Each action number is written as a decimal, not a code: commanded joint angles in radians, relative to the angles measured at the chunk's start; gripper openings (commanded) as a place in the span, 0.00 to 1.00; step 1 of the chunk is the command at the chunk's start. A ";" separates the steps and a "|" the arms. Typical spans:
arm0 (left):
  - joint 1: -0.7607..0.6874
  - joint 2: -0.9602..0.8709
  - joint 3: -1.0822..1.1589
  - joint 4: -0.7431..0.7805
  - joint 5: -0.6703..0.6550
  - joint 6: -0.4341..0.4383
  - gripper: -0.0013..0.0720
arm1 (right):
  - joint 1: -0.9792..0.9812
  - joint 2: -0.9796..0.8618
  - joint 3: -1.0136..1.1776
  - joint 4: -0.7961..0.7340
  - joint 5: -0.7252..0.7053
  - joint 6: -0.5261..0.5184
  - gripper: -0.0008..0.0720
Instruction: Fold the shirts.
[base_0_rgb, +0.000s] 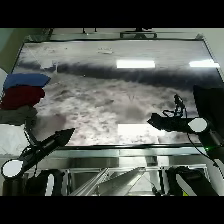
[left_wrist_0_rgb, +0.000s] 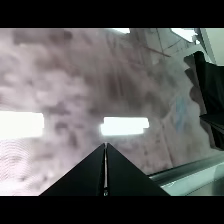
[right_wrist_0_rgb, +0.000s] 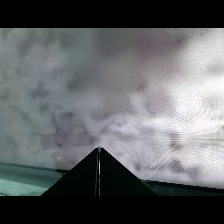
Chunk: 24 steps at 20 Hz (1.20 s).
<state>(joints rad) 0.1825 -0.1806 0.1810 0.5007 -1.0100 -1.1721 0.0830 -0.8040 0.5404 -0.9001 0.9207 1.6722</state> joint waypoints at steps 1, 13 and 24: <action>0.001 0.000 0.000 0.000 0.000 0.001 0.02 | 0.000 0.000 0.000 0.000 0.000 0.000 0.03; 0.001 0.000 0.000 0.001 0.001 0.001 0.02 | 0.000 0.000 0.000 0.000 0.000 0.000 0.03; 0.041 -0.037 0.058 0.011 0.222 -0.022 0.02 | 0.000 -0.001 0.000 0.008 -0.001 0.000 0.03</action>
<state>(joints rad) 0.1947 -0.1909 0.1974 0.4702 -0.8654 -1.1759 0.0830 -0.8040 0.5404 -0.8978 0.9203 1.6718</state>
